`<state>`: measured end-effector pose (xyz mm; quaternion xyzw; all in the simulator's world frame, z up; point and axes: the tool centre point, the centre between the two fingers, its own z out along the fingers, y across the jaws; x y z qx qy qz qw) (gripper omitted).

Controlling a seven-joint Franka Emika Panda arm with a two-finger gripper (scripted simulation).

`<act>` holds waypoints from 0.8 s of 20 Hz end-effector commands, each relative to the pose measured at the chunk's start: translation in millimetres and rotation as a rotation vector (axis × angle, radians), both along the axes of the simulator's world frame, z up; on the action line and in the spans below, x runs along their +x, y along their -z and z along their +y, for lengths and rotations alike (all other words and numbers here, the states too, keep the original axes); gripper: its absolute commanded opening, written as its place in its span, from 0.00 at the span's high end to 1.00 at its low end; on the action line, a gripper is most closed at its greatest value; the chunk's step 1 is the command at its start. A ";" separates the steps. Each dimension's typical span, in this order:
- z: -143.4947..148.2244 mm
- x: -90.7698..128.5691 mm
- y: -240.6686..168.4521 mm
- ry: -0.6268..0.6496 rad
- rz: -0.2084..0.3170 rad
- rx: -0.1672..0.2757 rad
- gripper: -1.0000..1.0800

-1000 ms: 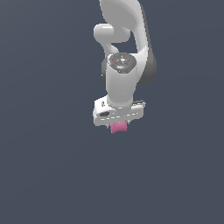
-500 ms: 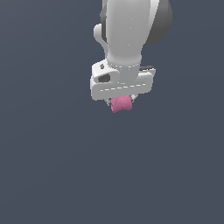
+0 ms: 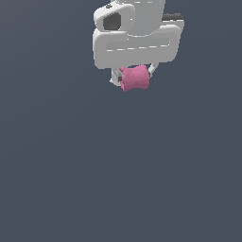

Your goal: Pick up the object and move it to a goal position.

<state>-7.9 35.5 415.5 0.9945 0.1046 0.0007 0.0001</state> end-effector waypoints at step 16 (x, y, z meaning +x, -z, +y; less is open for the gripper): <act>3.7 -9.7 -90.7 0.000 0.001 0.000 1.00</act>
